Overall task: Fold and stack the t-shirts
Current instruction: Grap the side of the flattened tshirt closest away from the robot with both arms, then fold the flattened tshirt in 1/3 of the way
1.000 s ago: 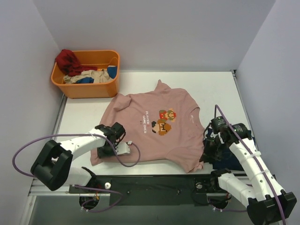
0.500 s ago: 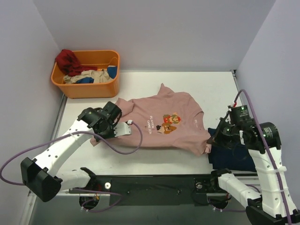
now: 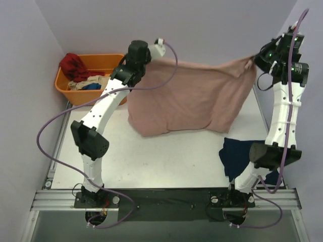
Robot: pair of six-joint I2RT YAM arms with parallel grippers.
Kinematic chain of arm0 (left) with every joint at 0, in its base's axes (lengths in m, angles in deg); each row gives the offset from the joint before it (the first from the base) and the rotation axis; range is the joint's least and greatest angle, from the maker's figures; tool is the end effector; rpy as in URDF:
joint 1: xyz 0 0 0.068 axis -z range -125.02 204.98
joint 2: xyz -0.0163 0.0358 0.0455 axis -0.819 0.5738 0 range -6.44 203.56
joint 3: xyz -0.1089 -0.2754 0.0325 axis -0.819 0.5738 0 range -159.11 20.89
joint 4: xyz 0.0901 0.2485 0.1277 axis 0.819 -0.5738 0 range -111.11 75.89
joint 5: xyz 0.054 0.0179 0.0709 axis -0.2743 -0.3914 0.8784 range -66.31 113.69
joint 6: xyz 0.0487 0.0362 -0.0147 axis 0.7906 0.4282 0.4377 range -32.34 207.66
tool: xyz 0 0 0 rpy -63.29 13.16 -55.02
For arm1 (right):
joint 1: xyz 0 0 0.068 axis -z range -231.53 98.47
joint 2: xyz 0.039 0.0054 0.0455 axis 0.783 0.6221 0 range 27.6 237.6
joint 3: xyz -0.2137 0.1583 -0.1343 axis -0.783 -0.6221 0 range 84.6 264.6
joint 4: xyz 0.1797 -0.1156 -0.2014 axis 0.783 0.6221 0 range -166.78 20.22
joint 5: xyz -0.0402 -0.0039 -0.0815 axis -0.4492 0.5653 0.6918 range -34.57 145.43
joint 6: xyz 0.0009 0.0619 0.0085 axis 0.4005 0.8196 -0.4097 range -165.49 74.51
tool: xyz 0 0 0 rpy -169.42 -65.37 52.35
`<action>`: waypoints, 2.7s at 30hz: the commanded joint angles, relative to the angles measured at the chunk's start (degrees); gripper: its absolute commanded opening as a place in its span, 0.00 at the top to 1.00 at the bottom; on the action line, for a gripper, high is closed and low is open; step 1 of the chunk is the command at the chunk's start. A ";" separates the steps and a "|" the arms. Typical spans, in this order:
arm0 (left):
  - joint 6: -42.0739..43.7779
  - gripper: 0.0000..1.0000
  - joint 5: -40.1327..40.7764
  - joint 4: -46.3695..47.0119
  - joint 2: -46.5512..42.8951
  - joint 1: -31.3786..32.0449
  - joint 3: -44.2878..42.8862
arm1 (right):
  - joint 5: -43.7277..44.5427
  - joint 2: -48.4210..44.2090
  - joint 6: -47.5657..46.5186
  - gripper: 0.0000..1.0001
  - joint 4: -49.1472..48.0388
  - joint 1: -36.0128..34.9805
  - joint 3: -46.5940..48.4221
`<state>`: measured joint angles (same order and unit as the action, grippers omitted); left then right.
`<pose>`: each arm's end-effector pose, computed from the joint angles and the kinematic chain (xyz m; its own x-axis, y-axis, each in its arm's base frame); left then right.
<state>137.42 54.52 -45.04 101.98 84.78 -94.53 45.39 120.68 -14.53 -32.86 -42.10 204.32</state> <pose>0.4339 -0.2205 0.4355 -0.2120 0.8767 -0.4317 0.2818 0.4779 0.8320 0.3700 -0.0531 0.5458 -0.2527 0.5554 -0.7923 0.1483 0.8314 0.5355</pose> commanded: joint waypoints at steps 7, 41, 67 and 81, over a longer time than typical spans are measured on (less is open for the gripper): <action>13.25 1.00 1.62 32.67 17.45 -1.06 -39.98 | -6.30 9.32 19.57 1.00 -43.30 17.44 25.56; -6.95 1.00 -23.69 -46.36 -20.88 8.34 52.21 | -8.30 -31.91 6.92 1.00 29.89 -34.47 -65.05; 0.08 1.00 -16.85 -32.43 -0.15 0.00 33.70 | 4.60 6.66 -21.28 1.00 8.46 -22.18 -33.42; 1.83 1.00 -14.13 -37.18 2.15 -2.11 34.29 | -0.31 15.20 -26.83 1.00 6.88 -17.69 -23.84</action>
<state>137.70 39.02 -80.10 104.49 83.76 -61.76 48.08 134.73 -39.38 -26.41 -60.83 177.05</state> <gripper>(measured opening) 0.027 0.010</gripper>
